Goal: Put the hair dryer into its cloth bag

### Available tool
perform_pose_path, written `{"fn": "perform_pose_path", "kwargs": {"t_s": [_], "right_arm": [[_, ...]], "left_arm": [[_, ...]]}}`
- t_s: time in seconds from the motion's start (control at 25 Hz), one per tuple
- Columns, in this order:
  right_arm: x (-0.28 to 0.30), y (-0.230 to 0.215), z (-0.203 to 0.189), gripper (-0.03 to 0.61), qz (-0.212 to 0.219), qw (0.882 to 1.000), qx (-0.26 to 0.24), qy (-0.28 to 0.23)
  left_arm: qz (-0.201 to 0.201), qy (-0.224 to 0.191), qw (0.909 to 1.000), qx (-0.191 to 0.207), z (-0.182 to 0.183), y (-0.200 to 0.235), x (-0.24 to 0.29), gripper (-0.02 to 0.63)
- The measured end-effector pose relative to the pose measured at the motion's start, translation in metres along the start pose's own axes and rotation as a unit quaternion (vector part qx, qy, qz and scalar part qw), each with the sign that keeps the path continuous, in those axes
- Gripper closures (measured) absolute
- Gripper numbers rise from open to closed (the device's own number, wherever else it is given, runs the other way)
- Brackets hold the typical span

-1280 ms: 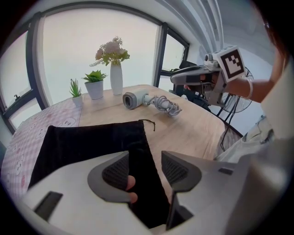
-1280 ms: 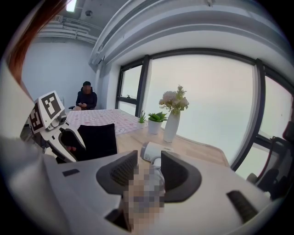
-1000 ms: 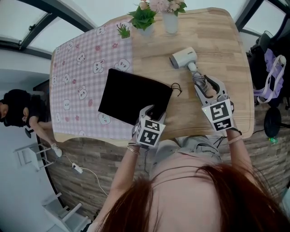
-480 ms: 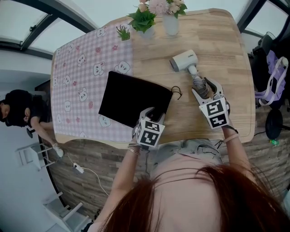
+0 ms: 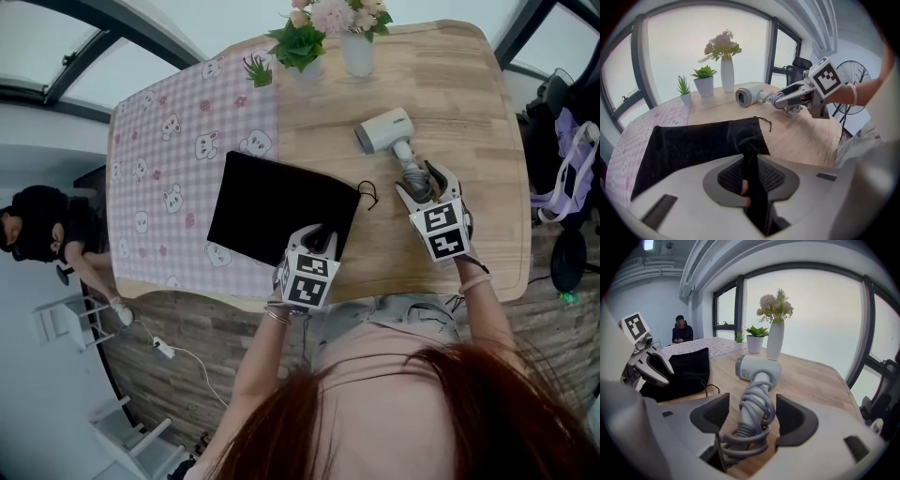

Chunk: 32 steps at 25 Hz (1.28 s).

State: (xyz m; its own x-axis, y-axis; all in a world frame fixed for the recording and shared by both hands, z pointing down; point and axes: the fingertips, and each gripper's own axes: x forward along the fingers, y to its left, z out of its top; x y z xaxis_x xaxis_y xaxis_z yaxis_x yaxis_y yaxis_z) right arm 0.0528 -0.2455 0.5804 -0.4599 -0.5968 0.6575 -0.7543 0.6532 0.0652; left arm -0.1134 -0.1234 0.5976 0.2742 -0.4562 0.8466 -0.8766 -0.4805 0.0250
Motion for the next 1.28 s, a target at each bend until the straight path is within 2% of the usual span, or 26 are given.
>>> {"fn": "perform_pose_path", "kwargs": {"t_s": [0.6, 0.68, 0.8, 1.28], "right_arm": [[0.027, -0.004, -0.012, 0.288, 0.005, 0.999, 0.025, 0.027], [0.031, -0.002, -0.014, 0.3, 0.007, 0.999, 0.028, 0.031], [0.033, -0.002, -0.017, 0.36, 0.01, 0.999, 0.029, 0.039], [0.026, -0.004, -0.012, 0.362, 0.008, 1.0, 0.024, 0.016]], "left_arm": [[0.014, -0.042, 0.9985, -0.032, 0.037, 0.013, -0.026, 0.558], [0.02, -0.048, 0.9979, -0.038, 0.041, 0.016, -0.029, 0.567], [0.025, -0.05, 0.9975, -0.044, 0.043, 0.018, -0.031, 0.575], [0.038, -0.058, 0.9963, -0.05, 0.057, 0.027, -0.043, 0.577]]}}
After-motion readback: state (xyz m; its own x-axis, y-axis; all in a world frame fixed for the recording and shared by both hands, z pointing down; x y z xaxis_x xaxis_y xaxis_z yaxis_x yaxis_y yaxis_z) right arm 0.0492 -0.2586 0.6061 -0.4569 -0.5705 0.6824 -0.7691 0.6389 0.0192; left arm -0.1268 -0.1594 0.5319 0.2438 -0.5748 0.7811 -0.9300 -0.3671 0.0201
